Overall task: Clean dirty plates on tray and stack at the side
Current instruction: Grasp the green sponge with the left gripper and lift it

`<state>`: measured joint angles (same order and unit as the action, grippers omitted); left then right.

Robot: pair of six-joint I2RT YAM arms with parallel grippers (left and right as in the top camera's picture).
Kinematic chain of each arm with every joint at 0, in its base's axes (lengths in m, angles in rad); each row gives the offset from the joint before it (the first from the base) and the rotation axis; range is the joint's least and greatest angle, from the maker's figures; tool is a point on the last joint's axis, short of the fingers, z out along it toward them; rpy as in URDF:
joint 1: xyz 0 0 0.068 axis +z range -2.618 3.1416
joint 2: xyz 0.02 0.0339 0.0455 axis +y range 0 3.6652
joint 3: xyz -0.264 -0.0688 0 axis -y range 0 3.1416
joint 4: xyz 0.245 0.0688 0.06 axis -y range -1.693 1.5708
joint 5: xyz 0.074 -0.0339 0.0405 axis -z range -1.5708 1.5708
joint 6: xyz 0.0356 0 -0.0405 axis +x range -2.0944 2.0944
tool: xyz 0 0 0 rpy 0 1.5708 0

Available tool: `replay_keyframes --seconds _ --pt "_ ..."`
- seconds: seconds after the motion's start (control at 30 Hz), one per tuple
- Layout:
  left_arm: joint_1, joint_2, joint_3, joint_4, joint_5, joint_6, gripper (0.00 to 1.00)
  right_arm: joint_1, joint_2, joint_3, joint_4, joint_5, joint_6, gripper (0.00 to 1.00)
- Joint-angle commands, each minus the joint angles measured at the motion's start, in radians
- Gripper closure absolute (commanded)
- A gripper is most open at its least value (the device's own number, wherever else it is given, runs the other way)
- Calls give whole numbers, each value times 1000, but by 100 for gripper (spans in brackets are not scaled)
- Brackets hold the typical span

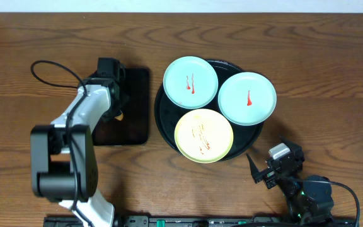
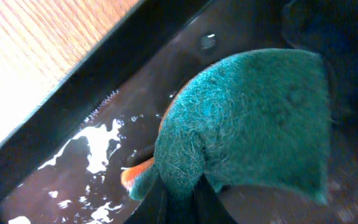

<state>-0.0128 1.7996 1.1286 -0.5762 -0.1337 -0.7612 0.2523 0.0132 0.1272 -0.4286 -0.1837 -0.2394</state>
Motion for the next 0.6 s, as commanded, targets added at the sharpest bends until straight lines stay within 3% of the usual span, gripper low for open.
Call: replay_keyframes --seconds 0.0,0.17,0.57 --pt "8 -129 -6 -6 -22 114 93 -10 0 -4 2 -2 -9 1" --pt "8 -224 -6 -31 -66 186 93 -10 0 -4 2 -2 -9 1" --pt "1 -225 -10 -139 -32 219 93 -10 0 -4 11 -29 29 1"
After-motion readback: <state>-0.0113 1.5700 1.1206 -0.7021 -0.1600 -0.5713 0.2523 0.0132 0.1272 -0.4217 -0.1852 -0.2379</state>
